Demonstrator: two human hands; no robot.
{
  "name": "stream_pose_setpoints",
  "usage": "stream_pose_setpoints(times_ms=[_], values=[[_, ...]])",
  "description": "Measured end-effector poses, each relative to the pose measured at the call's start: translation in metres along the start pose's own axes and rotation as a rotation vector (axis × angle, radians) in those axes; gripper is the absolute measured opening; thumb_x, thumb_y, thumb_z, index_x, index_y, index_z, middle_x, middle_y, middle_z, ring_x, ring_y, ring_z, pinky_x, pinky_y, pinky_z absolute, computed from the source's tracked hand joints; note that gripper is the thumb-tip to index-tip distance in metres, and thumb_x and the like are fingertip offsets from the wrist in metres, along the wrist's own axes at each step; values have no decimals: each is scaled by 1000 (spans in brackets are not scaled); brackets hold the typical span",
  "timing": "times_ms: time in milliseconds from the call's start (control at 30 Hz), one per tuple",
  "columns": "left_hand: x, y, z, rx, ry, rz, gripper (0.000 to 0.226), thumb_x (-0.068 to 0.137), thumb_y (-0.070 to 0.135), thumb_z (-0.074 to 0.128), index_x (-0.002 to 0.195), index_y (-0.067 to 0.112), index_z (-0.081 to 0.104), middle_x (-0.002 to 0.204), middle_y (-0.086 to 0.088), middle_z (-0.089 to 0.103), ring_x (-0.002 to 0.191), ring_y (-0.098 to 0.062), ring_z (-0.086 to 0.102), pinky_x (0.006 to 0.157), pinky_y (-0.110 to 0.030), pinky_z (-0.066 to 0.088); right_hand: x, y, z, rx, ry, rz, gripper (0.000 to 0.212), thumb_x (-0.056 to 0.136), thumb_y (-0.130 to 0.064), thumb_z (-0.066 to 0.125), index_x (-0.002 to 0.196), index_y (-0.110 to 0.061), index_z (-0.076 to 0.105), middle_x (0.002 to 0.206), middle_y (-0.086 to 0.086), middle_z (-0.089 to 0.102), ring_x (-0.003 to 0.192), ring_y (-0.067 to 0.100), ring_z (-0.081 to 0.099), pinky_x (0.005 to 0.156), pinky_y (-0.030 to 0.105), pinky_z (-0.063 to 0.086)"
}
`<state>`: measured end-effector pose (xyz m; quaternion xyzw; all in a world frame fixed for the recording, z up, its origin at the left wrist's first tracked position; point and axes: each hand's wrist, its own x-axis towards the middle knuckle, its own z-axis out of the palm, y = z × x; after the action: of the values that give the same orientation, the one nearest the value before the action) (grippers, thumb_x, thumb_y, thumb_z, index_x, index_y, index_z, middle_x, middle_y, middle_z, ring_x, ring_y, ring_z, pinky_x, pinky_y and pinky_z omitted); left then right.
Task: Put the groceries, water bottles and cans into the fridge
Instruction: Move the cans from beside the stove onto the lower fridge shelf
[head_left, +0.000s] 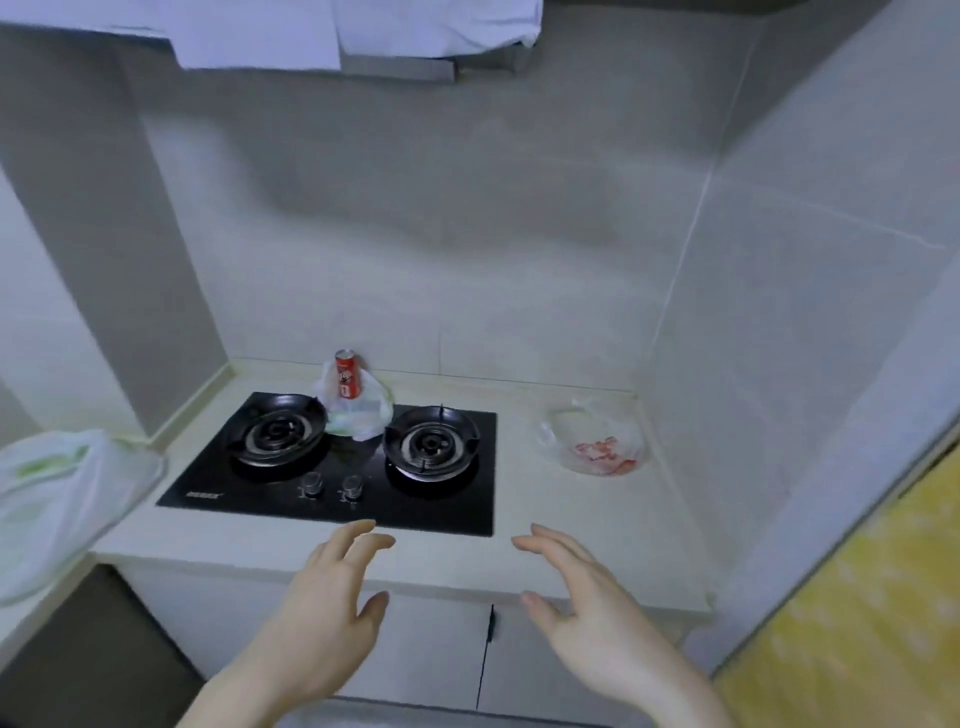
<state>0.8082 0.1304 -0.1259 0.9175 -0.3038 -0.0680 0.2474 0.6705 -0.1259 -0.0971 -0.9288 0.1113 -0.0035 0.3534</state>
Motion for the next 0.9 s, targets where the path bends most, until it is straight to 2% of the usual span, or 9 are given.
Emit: stream_pose_setpoints(times_ms=[67,167,267,500,633,800,900], values=[[9,-25,-13,1,16,-36,49,97,29,58,143,35,40,159,16,21,134,-14,41,110,-24,35,31,-18,11,-6,-16,-36,49,102,-34,56,146,-47,40,151,-36,21,137,-15,25,110,8,16],[21,-59,-32,0,52,-76,51,98,31,57,145,35,39,159,15,20,143,-12,30,115,-23,28,72,-41,32,-14,-59,-81,51,100,-34,58,146,-48,39,154,-35,20,141,-12,26,112,10,16],[30,-95,-52,-6,78,-123,52,99,32,56,147,35,37,158,16,19,143,-11,29,116,-23,27,117,-66,54,-14,-92,-122,51,100,-33,59,145,-49,40,157,-34,20,137,-15,26,110,7,16],[43,-172,-78,-7,91,-223,52,98,35,55,147,36,36,160,16,19,144,-9,28,117,-22,26,207,-113,97,15,-174,-176,53,99,-36,60,144,-52,38,155,-35,17,137,-13,25,117,18,23],[65,-203,-84,-3,102,-269,53,97,36,55,147,37,35,159,17,19,144,-8,29,116,-20,27,261,-121,104,31,-183,-188,55,97,-37,62,145,-51,39,158,-33,20,145,-7,26,120,30,32],[112,-233,-92,-2,102,-321,54,97,35,56,146,38,37,159,19,21,145,-10,29,116,-24,29,326,-119,106,58,-205,-186,57,100,-33,61,150,-44,37,146,-35,22,134,-13,25,114,15,22],[144,-247,-101,12,98,-363,54,97,34,57,147,36,38,159,16,22,143,-12,32,116,-25,31,369,-112,109,82,-226,-183,56,100,-33,61,150,-43,37,144,-38,26,134,-11,29,110,15,24]])
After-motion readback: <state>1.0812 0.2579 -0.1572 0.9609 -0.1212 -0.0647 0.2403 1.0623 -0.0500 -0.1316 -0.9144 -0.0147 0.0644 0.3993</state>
